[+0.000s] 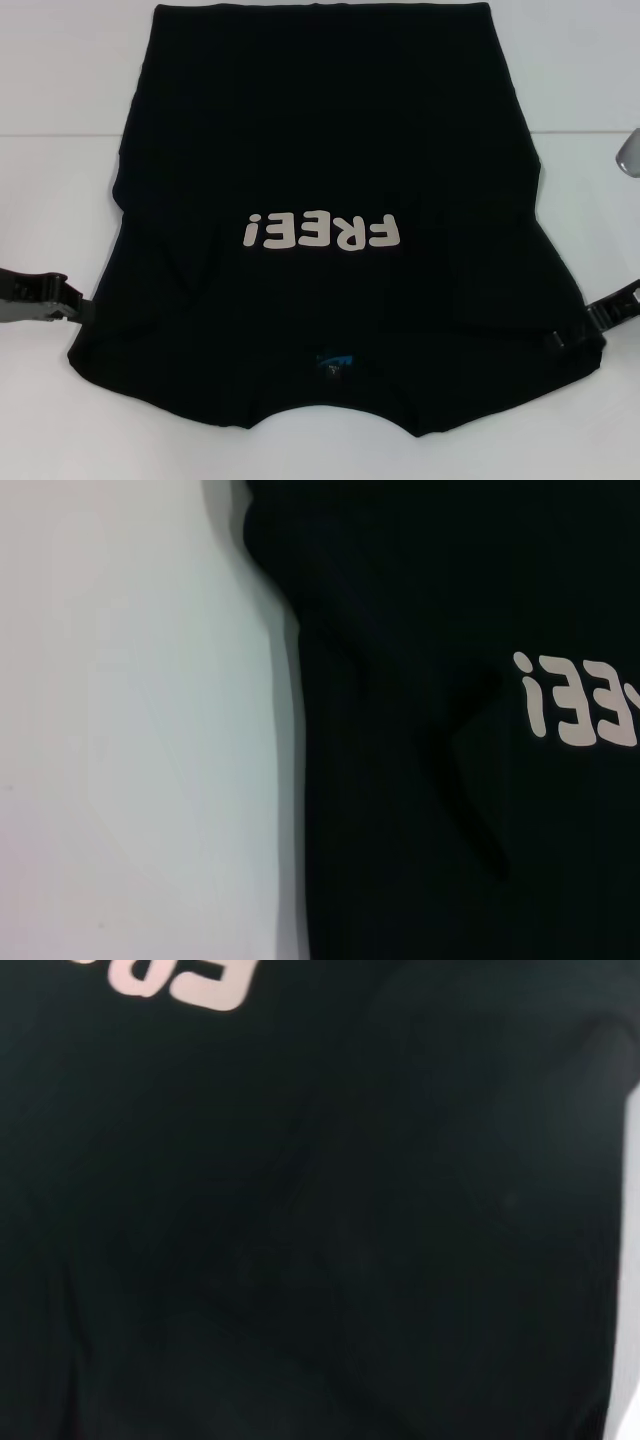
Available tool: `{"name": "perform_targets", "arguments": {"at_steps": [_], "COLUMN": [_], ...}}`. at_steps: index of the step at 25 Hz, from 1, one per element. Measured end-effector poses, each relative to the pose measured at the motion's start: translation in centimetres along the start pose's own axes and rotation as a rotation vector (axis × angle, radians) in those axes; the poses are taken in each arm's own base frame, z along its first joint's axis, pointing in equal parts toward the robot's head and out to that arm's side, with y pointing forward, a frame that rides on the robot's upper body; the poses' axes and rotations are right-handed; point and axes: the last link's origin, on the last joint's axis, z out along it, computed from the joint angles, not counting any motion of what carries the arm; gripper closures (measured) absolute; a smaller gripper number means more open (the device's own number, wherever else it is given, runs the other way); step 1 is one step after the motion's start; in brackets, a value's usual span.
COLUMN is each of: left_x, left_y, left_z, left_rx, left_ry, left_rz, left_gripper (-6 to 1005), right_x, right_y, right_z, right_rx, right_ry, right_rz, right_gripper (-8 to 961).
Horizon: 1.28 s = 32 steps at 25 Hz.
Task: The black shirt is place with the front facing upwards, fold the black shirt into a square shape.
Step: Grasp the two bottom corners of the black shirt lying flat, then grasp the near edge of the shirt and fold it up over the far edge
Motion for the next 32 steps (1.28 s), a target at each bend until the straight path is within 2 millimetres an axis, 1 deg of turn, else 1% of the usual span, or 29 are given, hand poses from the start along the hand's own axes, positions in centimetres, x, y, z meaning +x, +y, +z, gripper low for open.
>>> {"name": "perform_targets", "arguments": {"at_steps": [6,15,26,32], "left_x": [0.0,0.0,0.4,0.5], "left_y": [0.1,0.1,0.3,0.4], "left_z": [0.1,0.1,0.0,0.0], "left_rx": [-0.002,-0.004,-0.006,-0.014], "left_ry": [-0.001,0.0,0.008,0.012], "left_rz": [0.002,0.007,0.015,0.024], "left_gripper": [951,951,950,951], "right_x": [-0.5,-1.0,-1.3,-1.3], "right_y": [1.4,2.3,2.6,2.6], "right_z": [0.4,0.5,0.7,0.7], "right_rx": [-0.057,-0.084,-0.058,-0.054], "right_ry": [0.006,0.013,0.036,0.036], "right_rz": [-0.026,-0.045,-0.071,-0.075], "right_gripper": [159,159,278,536]}}
